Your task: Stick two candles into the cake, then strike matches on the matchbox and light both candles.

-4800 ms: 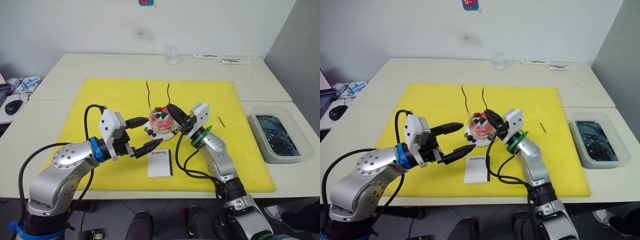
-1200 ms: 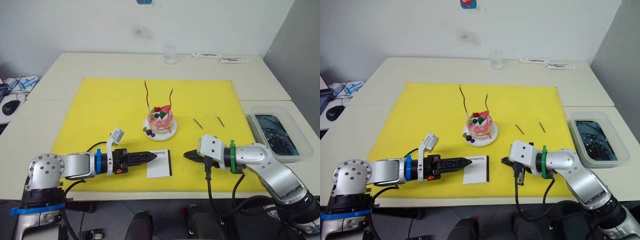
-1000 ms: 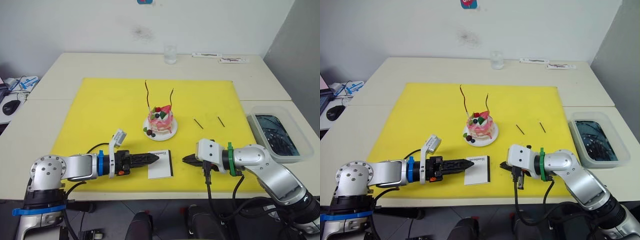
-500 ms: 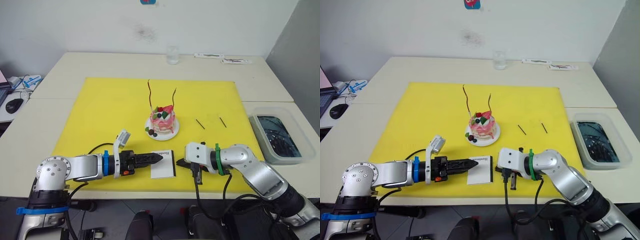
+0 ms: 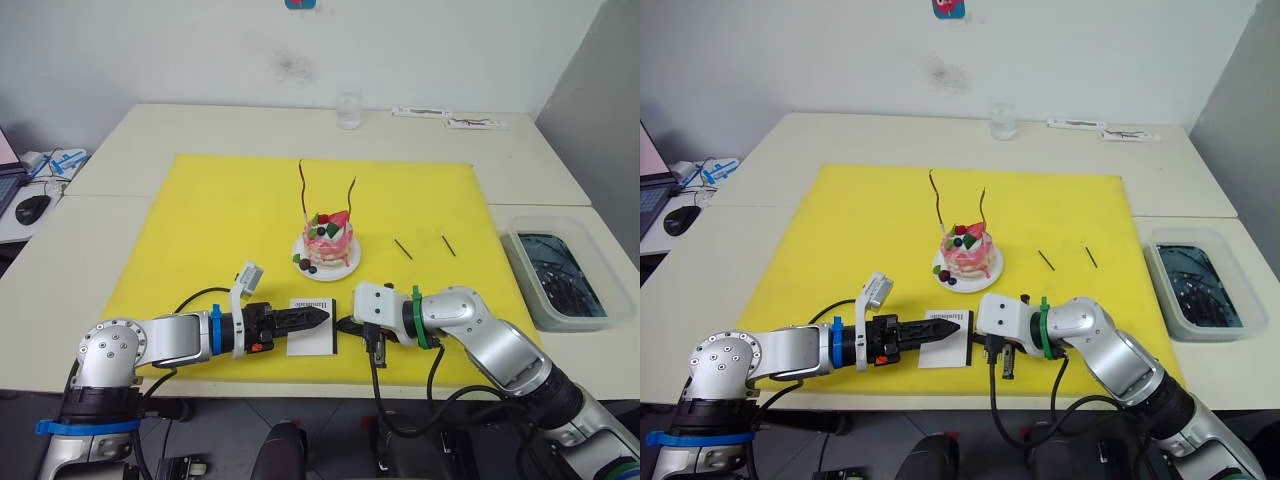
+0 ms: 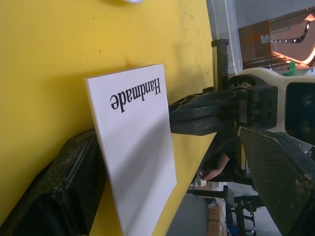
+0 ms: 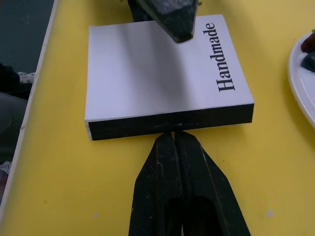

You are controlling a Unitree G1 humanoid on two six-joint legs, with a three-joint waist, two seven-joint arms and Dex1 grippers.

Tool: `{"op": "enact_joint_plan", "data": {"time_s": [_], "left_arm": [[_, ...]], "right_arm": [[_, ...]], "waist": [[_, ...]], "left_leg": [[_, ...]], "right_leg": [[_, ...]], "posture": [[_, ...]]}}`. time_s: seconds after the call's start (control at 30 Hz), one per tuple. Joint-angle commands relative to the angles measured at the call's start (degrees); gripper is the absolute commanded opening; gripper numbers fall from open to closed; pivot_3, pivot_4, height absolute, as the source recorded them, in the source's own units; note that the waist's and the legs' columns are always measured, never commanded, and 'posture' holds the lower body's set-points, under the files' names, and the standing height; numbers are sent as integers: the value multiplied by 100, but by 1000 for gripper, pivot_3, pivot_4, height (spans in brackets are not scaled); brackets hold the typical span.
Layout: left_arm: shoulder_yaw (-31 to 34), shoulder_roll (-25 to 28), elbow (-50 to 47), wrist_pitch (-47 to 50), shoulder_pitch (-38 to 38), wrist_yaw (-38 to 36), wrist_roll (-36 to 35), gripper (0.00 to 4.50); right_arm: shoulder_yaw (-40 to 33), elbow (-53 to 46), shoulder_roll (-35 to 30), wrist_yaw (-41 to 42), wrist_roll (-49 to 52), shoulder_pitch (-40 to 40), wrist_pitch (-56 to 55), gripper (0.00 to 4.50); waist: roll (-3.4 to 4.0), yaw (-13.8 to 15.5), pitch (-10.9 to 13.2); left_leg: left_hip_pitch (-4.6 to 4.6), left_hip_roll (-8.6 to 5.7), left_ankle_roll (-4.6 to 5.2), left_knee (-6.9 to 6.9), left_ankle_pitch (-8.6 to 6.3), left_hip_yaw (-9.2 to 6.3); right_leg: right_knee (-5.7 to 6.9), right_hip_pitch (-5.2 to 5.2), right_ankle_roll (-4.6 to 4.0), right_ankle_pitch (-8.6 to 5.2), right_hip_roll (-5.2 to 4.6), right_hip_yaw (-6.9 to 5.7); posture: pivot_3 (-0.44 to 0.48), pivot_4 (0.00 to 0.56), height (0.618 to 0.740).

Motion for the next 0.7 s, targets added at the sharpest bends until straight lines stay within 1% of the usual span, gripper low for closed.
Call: {"op": "enact_joint_plan", "data": {"time_s": [0.03,0.2,0.4,0.53,0.7], "left_arm": [[-297,-54,-127,77,159,21,-45,4500],[-305,-72,-139,-8,171,43,-14,4500],[-159,-61,-68,-171,209,25,-13,4500],[-199,-12,-75,-161,264,-38,78,4500],[-226,-78,-39,-207,245,-17,188,4500]], "right_arm": [[-16,-152,94,26,77,-123,96,30],[-6,-181,71,40,78,-114,101,30],[-26,-233,-24,56,101,-39,102,30],[-12,-267,-30,44,119,1,98,30],[32,-275,-9,16,97,59,40,30]], "waist": [[0,0,0],[0,2,0],[0,2,0],[0,1,0],[0,1,0]], "left_leg": [[0,0,0,0,0,1],[-1,-1,0,-1,0,1],[-1,-1,0,-1,0,1],[-1,-1,0,0,0,1],[-1,-1,0,-1,0,1]], "right_leg": [[0,0,0,0,-1,1],[-2,0,0,0,-1,0],[-3,0,0,0,-1,0],[-3,0,0,0,-1,0],[-3,-1,0,0,-1,0]], "posture": [[0,150,740],[0,150,740],[0,150,740],[0,150,740],[0,150,740]]}}
